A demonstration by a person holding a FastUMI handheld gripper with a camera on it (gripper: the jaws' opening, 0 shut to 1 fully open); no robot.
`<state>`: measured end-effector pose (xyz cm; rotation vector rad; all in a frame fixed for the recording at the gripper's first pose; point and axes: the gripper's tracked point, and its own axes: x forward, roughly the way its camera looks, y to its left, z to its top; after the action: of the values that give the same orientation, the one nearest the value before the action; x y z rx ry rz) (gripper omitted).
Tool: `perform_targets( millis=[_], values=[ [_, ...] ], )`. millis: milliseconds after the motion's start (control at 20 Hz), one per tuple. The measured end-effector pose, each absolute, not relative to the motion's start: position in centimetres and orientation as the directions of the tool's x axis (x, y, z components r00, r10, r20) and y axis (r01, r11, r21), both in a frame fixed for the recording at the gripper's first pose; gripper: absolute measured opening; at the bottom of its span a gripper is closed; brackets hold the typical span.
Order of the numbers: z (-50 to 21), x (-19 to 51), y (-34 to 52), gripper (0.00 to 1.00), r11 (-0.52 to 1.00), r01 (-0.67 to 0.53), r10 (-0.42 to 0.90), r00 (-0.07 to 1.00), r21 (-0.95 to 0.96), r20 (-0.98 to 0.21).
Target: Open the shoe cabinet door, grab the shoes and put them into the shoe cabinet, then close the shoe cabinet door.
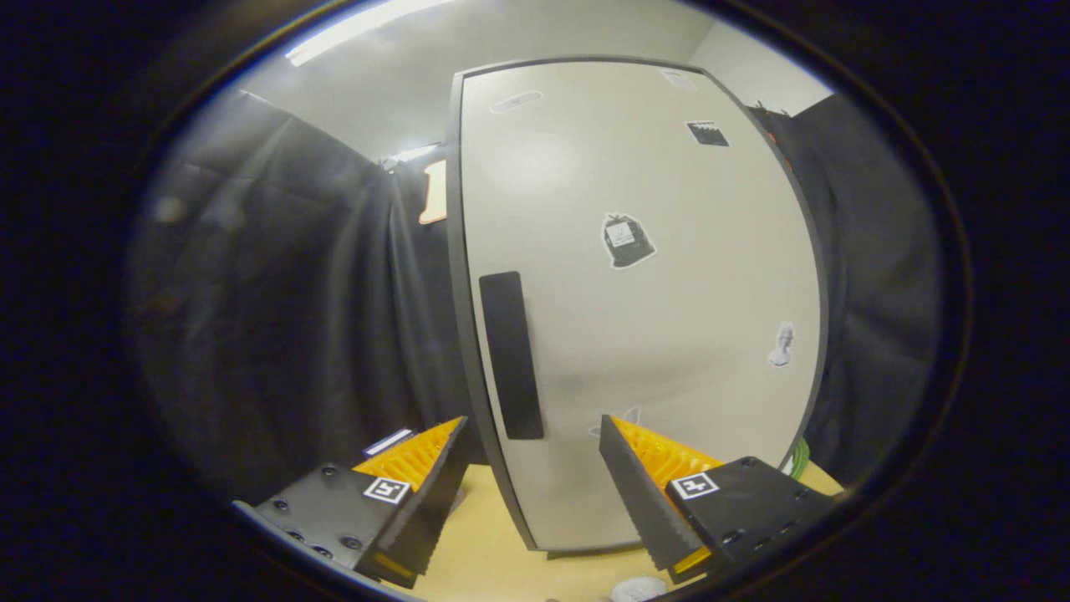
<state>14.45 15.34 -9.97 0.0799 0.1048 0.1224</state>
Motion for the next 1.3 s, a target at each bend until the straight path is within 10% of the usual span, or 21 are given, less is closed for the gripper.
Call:
perform_targets(
  millis=[300, 850, 1300],
  values=[
    [-9.7, 18.2, 17.2, 0.96, 0.992, -0.110, 0.115, 0.990, 0.063, -0.085],
    [-9.7, 20.3, 17.5, 0.36, 0.999, -0.032, 0.030, 0.998, -0.035, -0.062],
    [-9.4, 19.4, 17.5, 0.15, 0.999, -0.050, 0.050, 0.997, -0.011, -0.064]
  ],
)
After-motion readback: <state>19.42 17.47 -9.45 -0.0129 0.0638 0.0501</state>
